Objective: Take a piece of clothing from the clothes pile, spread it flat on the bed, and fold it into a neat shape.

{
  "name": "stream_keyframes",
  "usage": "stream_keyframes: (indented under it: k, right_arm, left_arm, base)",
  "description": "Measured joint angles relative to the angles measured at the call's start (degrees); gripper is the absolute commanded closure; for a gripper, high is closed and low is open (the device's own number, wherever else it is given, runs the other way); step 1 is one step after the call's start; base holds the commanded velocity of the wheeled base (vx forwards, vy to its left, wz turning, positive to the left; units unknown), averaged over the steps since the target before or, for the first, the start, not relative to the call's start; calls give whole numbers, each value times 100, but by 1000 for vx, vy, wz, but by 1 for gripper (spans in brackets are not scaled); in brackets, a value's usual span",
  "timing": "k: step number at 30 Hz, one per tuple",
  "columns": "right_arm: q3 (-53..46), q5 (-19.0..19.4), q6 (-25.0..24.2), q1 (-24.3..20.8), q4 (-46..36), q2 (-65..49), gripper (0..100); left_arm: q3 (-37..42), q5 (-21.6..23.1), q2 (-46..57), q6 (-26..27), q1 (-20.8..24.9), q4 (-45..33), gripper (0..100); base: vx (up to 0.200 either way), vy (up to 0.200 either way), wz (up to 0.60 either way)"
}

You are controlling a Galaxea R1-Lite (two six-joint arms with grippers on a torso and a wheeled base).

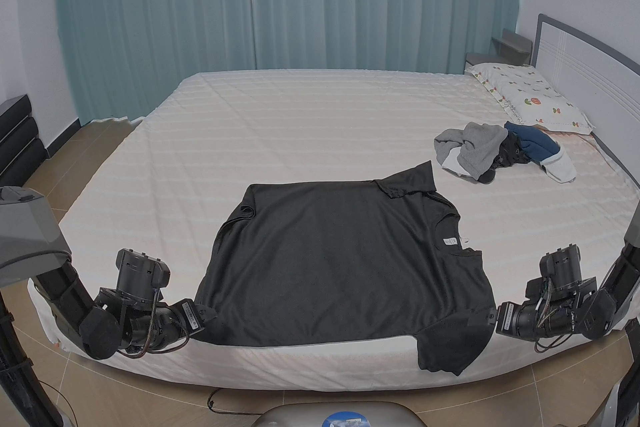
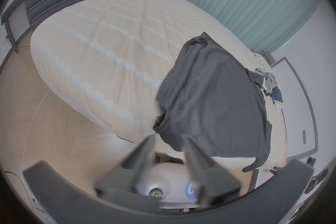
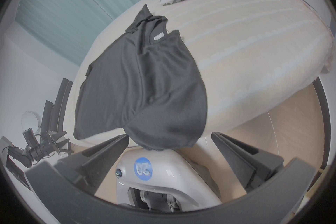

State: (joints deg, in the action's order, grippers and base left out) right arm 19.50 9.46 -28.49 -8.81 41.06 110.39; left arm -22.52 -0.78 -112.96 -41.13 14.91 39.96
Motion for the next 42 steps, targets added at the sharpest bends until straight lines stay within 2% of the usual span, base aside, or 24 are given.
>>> stream_keyframes:
  k: [5,13,20,32,38,42]
  right_arm:
    - [395,13,-60,-33,0,-40,0]
    - [688,13,-486,-339,5,-41,0]
    - [563,6,-506,-369,2,-107,0]
    - [428,11,-517,-332,2,-184,0]
    - [428,11,-517,-328,5,-190,0]
    - [430,9,-517,-328,7,-193,0]
  left_arm:
    - [-88,-1,69,-11,-74,5,0]
    - [-144,60,202,-15,-144,76,0]
    - [-254,430,240,-364,-312,49,0]
    - [-315,501,212,-455,-339,66,0]
    - [-328,571,201,-516,-299,68,0]
    - [-322,581,199,-516,-286,71,0]
  base:
    - [0,0,0]
    - [0,50,0]
    - [0,200,0]
    - [0,0,0]
    - [200,0,0]
    - [0,0,0]
